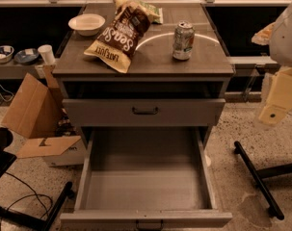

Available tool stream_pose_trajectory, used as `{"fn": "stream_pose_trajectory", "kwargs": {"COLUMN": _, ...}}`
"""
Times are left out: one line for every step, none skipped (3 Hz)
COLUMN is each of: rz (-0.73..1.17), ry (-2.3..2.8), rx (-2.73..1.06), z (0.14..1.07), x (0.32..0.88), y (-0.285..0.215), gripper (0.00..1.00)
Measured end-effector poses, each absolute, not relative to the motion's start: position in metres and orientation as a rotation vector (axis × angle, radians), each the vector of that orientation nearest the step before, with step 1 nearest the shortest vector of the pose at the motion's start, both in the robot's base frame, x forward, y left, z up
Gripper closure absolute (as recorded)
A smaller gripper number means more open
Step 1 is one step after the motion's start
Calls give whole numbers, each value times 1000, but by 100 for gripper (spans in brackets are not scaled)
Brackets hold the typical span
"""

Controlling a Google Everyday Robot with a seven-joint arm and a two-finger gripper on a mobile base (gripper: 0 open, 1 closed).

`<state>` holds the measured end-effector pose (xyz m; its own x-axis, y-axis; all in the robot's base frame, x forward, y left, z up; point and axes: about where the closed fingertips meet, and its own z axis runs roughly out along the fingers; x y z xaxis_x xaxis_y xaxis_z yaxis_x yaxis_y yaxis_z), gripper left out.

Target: Place brown chip bag into middle drawer

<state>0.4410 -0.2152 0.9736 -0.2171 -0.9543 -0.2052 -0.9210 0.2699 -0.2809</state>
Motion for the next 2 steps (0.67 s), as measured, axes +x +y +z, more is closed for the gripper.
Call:
{"fn": "stream_pose_trajectory", "kwargs": {"rz": -139, "ry": 2212, "rx": -1711, "z": 974, "x": 441, "y": -215, "gripper": 0}}
{"fn": "stream_pose_trajectory", "kwargs": {"rz": -152, "ry": 2185, "rx": -1720, "z": 976, "x": 444, "y": -213, "gripper": 0}}
